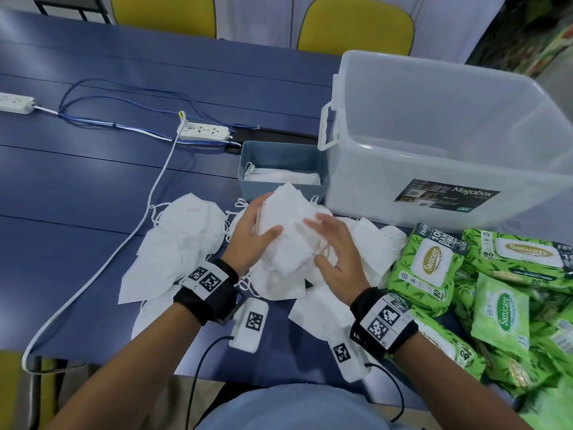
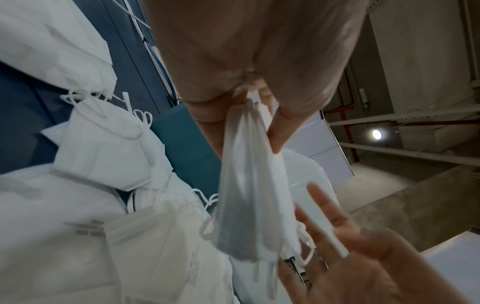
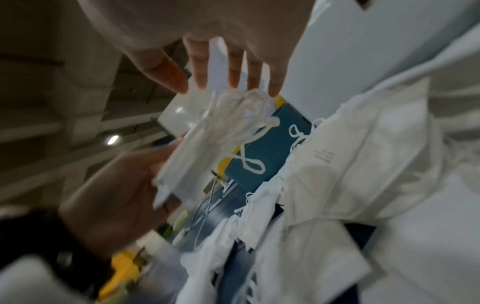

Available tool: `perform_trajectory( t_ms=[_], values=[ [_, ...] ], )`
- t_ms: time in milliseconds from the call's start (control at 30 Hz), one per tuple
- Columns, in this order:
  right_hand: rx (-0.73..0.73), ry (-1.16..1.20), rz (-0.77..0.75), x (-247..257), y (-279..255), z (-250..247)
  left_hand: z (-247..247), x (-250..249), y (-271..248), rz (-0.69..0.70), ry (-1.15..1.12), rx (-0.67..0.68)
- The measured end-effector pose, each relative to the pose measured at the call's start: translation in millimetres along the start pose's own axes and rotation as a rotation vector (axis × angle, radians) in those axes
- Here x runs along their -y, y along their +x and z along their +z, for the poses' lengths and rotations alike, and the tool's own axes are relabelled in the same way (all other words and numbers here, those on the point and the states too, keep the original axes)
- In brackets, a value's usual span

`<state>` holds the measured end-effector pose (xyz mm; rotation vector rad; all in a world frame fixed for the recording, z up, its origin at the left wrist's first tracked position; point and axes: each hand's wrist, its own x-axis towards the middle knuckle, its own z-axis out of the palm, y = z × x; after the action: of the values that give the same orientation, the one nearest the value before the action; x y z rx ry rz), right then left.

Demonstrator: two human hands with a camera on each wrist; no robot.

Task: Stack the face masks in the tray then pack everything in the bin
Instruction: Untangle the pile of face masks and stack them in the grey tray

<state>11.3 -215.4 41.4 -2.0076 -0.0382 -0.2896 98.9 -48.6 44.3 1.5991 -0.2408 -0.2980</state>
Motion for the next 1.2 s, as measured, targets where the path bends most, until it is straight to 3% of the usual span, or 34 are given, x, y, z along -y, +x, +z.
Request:
perform_trajectory(
  t_ms=[100, 167, 233, 333, 433, 633, 733, 833, 1033, 1200],
  values=[
    [-0.150, 0.205, 0.272, -4, 11, -5, -4, 5, -1, 0.011, -0.056, 0.065],
    [-0.060, 0.301, 0.401, -7, 18, -2, 1, 5, -5, 0.025, -0.071, 0.106],
    [0.032, 0.310, 0.414, -8, 21, 4, 7, 8, -7, 0.035, -0.024, 0.141],
    [0.017, 0.232, 0.347, -6, 23, 12, 8, 15, -9, 0.006, 0.072, 0.145],
    [0.063, 0.116, 0.295, -5, 24, 16, 2, 22, -10, 0.093, 0.186, 0.109],
    [0.269, -0.302, 0.323, -26, 13, 38, 3, 43, -23, 0.089, 0.478, 0.190],
    [0.258, -0.348, 0.252, -27, 17, 40, -2, 42, -25, 0.040, 0.327, 0.127],
    [0.229, -0.181, 0.285, -20, 29, 38, -10, 37, -23, -0.024, 0.223, 0.012],
    [0.177, 0.085, 0.275, -3, 48, 50, -41, 28, -21, -0.120, 0.173, -0.088],
    [0.201, 0.139, 0.378, -8, 57, 95, -75, 20, -30, -0.118, 0.181, -0.311]
  ],
)
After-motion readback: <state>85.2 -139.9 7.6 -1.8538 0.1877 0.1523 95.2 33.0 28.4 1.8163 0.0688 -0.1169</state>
